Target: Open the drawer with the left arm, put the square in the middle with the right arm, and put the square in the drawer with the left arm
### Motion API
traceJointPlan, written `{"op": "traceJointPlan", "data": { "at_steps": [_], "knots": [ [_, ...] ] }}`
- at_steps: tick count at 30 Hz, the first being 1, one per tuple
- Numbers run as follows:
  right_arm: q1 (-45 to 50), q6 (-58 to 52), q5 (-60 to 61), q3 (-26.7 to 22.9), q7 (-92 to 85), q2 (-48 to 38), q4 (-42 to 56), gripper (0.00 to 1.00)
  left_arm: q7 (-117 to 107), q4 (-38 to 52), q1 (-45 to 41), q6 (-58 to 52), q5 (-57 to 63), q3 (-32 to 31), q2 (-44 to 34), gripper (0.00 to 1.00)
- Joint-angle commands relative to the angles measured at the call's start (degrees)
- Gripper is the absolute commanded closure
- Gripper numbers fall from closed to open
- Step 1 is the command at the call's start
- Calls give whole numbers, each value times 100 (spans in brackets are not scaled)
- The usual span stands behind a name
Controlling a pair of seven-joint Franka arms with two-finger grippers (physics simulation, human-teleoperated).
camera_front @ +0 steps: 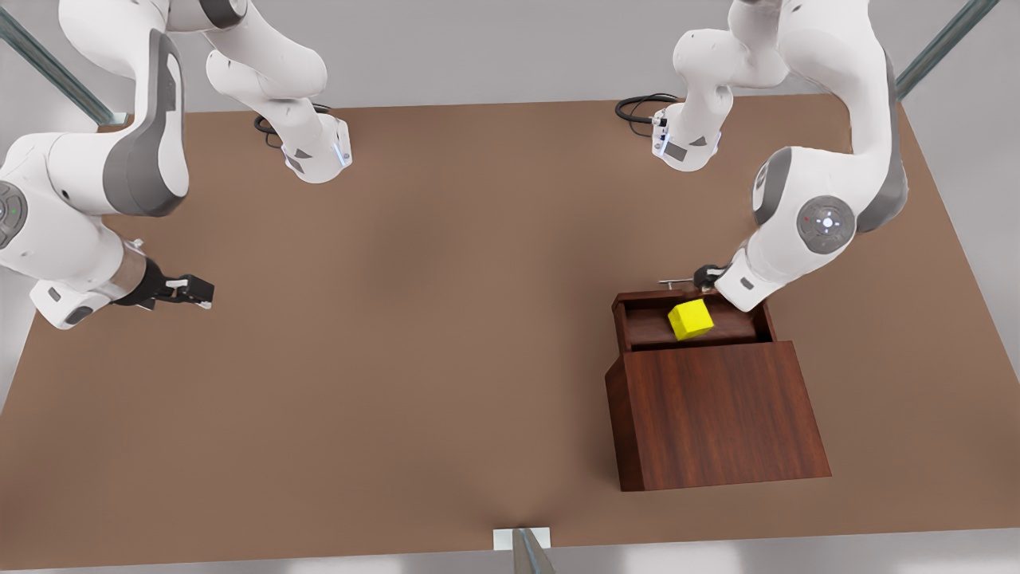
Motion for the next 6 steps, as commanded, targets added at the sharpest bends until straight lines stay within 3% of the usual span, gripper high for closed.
{"op": "traceJointPlan", "data": {
  "at_steps": [1,6],
  "knots": [
    [8,0,11,0,-12,0,28,0,434,214,44,-281,129,0,-23,0],
    [-80,-352,-7,-70,-4,-9,169,0,453,778,44,-414,164,405,-14,0]
  ]
}}
